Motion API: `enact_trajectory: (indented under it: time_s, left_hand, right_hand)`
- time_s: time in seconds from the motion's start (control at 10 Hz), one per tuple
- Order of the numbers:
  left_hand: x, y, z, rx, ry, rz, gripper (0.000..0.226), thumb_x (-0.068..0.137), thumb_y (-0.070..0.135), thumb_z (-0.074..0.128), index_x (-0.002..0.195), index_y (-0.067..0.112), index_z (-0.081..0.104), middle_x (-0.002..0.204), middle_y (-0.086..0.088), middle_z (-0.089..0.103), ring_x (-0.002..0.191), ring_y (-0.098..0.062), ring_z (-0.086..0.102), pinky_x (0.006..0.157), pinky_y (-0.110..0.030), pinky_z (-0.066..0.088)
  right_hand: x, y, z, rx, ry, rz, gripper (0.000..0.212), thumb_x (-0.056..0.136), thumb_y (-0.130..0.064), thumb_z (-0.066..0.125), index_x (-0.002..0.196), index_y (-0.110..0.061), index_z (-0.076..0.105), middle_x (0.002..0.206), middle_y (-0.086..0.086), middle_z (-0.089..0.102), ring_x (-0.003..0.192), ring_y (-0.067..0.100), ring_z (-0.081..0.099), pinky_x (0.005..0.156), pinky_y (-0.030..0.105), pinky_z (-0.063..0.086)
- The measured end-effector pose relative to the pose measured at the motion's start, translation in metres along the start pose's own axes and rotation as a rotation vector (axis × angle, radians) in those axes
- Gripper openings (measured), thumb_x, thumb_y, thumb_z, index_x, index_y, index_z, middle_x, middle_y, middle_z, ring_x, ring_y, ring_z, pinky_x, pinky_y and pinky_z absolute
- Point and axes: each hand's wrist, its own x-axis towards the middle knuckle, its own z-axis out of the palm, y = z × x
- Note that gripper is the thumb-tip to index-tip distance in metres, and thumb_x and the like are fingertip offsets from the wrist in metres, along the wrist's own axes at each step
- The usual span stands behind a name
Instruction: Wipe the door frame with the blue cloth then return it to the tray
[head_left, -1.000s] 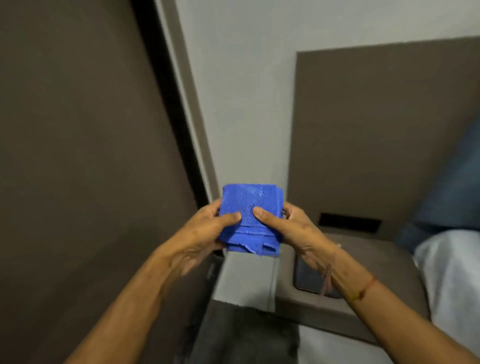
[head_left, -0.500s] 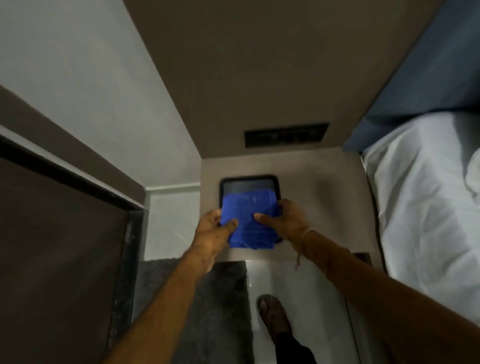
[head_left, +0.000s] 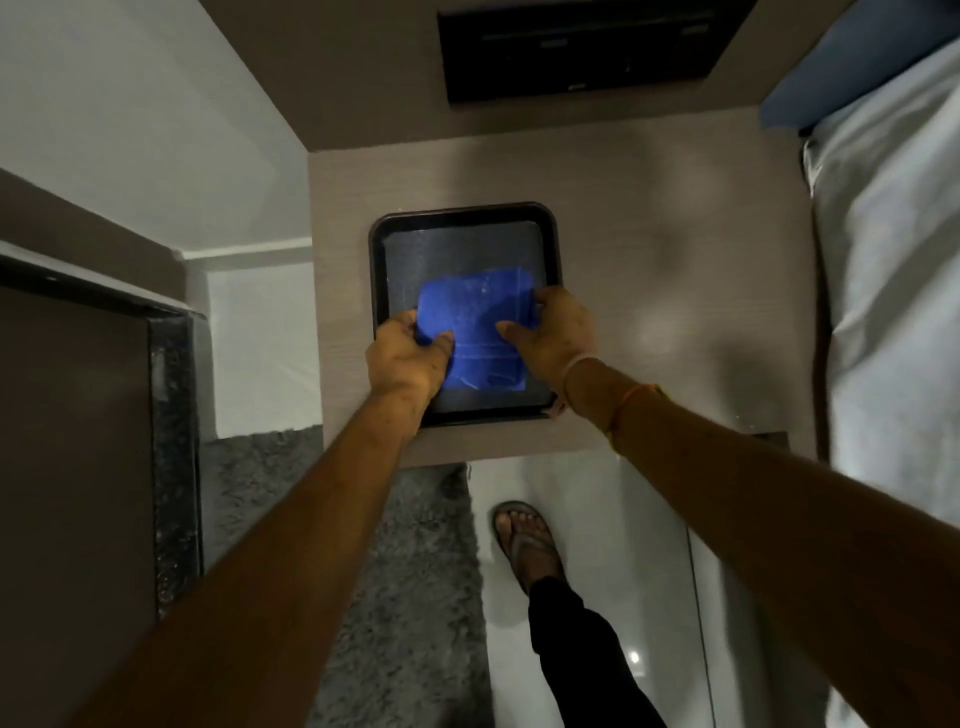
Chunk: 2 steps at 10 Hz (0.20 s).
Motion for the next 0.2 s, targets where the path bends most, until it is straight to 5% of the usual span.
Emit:
enact_trajectory:
  time_s: [0.2]
  left_hand:
    - [0.006, -0.013, -0.007, 0.210, -0.040, 0.146, 0.030, 0.088, 0.014, 0.059, 0.117, 0.009, 0.054, 0.119, -0.014, 0.059, 0.105, -0.026, 0.058, 0.085, -0.026, 0.043]
  right_hand:
    - [-0.009, 0.001, 0.002, -0.165, -0.018, -0.026, 0.042, 0.087, -0.009, 0.062, 0.125, -0.003, 0.045, 0.129, 0.021, 0.046, 0.118, 0.035, 0.047, 0.102, 0.044, 0.043]
